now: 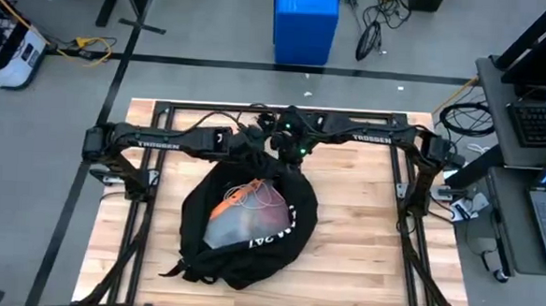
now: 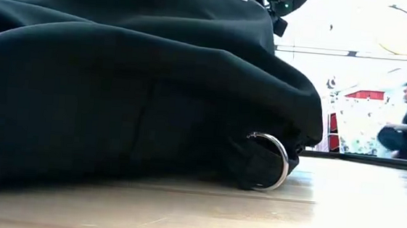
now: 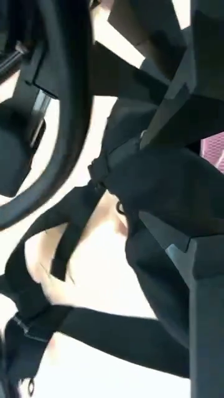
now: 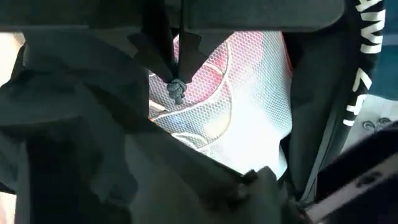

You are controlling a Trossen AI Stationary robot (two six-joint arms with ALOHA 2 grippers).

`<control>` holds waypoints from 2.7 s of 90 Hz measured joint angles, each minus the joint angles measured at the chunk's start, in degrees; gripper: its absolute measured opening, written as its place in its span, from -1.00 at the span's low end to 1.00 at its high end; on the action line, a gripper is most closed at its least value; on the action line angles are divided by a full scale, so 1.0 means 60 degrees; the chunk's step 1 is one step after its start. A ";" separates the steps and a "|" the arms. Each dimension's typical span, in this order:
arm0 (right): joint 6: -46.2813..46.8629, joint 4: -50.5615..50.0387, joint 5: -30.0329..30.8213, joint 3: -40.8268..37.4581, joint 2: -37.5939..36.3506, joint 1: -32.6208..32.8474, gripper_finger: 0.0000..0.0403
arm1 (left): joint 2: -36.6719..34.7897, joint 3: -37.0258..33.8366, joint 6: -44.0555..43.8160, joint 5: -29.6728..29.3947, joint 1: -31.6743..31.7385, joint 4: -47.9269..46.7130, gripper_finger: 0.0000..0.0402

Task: Unpack backpack
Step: Close the black backpack

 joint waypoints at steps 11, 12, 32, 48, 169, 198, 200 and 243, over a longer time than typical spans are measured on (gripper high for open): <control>0.0249 -0.0075 -0.0163 0.0003 0.0000 -0.0098 -1.00 | 0.0111 -0.0063 -0.0962 -0.0472 -0.0086 -0.0492 -0.25; 0.0284 -0.0076 -0.0188 0.0005 0.0000 -0.0108 -1.00 | 0.0111 -0.0084 -0.1043 -0.0487 -0.0086 -0.0462 -0.25; 0.0603 -0.0317 -0.0482 0.0014 -0.0110 -0.0427 -1.00 | 0.0103 -0.0305 -0.1886 -0.1604 -0.0308 -0.0317 -0.25; 0.0610 -0.0609 -0.0861 0.0014 -0.0447 -0.0878 -1.00 | -0.0104 -0.0294 -0.1275 -0.2445 -0.0864 0.0179 -0.25; -0.1983 -0.2965 -0.2048 0.0014 -0.0786 -0.2771 -0.81 | -0.0121 -0.1776 0.0955 -0.3494 -0.1893 0.4541 -0.25; -0.3706 -0.2964 -0.1839 0.0010 0.0086 -0.2233 -0.61 | -0.0119 -0.1776 0.0896 -0.3256 -0.1944 0.3863 -0.25; -0.3732 -0.2915 -0.1745 0.0010 0.0159 -0.2188 -0.61 | -0.0119 -0.1776 0.0895 -0.3208 -0.1944 0.3861 -0.25; -0.6250 -0.2052 0.1732 0.0007 0.0535 -0.1362 -0.61 | -0.0119 -0.1776 0.0894 -0.3170 -0.1944 0.3845 -0.25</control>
